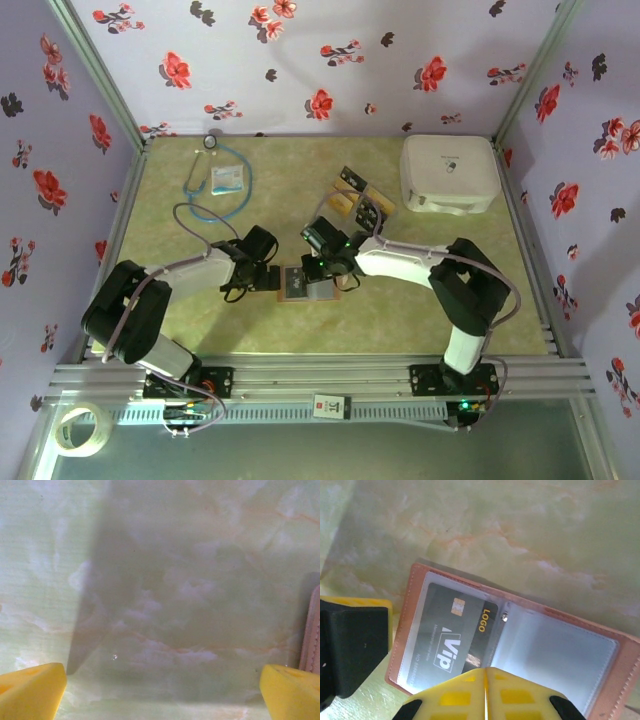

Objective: Put the credit cards into the card holder
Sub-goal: Insert the credit card into the card slot.

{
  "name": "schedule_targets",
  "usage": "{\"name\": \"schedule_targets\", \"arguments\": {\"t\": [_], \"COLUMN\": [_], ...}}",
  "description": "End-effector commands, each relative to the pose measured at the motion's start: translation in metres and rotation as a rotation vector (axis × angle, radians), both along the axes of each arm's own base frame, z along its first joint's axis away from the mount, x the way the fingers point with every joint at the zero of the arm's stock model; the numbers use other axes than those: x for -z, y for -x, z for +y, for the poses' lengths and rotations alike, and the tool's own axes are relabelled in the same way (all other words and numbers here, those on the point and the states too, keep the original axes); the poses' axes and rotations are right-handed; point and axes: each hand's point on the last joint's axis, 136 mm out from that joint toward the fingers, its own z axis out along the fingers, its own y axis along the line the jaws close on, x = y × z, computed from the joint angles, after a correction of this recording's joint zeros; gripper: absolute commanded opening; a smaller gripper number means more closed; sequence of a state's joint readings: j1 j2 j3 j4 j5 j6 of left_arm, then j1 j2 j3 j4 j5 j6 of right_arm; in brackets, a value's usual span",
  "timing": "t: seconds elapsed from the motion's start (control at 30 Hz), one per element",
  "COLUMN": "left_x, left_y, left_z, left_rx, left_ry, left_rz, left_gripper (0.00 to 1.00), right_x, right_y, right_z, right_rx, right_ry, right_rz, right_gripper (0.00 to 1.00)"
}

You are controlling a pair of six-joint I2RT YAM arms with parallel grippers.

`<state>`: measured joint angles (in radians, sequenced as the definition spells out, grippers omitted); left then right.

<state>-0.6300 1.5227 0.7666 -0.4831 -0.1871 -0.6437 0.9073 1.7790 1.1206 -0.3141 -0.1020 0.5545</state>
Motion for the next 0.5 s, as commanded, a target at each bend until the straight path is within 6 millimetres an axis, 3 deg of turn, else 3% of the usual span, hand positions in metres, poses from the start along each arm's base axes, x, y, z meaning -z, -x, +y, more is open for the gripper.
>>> {"name": "schedule_targets", "arguments": {"t": [0.0,0.47], "left_x": [0.003,0.010], "left_y": [0.000,0.002], "left_z": [0.001,0.002], "left_rx": [0.014,0.018], "left_ry": [-0.014,-0.021], "left_rz": [0.014,0.028], "left_gripper": [1.00,1.00], "right_x": [0.005,0.026], "right_y": [0.004,0.015], "right_z": [0.009,0.015], "right_rx": [-0.004,-0.014], "right_ry": [-0.007,0.009], "right_rz": [0.023,0.057], "right_gripper": [0.08,0.07]}}
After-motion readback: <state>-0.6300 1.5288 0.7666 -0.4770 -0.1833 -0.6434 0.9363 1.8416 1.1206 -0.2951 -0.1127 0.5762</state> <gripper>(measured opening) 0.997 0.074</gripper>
